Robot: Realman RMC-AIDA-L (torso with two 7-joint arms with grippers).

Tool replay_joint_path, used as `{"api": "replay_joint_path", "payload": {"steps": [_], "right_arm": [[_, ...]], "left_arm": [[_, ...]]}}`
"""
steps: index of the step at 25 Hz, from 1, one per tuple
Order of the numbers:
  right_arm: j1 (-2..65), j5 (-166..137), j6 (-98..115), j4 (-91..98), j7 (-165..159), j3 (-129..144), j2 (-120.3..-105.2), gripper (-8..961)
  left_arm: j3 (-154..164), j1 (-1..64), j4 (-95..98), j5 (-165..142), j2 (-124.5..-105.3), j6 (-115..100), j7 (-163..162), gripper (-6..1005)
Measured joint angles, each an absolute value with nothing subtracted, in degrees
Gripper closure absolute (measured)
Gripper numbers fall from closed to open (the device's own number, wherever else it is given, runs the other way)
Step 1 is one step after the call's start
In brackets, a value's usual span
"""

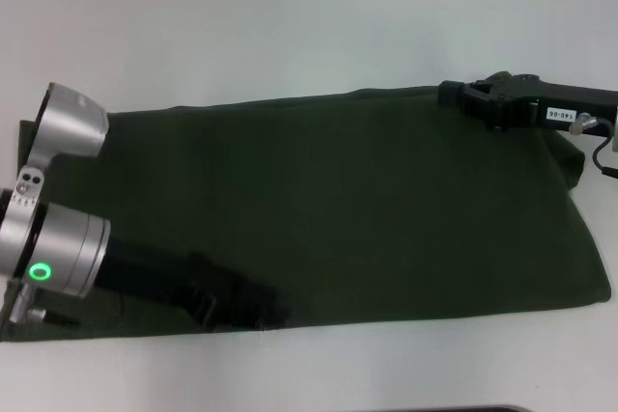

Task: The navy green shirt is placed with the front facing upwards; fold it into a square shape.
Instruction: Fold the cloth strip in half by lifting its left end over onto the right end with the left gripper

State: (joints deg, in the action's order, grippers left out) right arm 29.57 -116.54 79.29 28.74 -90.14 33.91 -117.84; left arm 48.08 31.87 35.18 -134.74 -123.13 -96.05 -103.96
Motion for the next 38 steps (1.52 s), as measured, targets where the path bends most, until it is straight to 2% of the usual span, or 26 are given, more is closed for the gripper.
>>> {"api": "replay_joint_path", "payload": {"steps": [9, 25, 38], "right_arm": [[29.4, -116.5, 79.3, 28.7, -90.1, 33.9, -117.93, 933], [30.0, -116.5, 78.4, 28.7, -90.1, 33.9, -117.84, 934], [29.5, -116.5, 78.2, 28.7, -90.1, 33.9, -117.84, 934]], "left_arm": [[48.5, 32.4, 34.7, -134.8, -123.05, -88.2, -105.4, 562], [47.7, 32.1, 38.1, -134.7, -122.87, -96.4, -105.3, 563], [46.4, 31.8, 38.2, -137.0, -122.79, -89.5, -106.2, 563]]}}
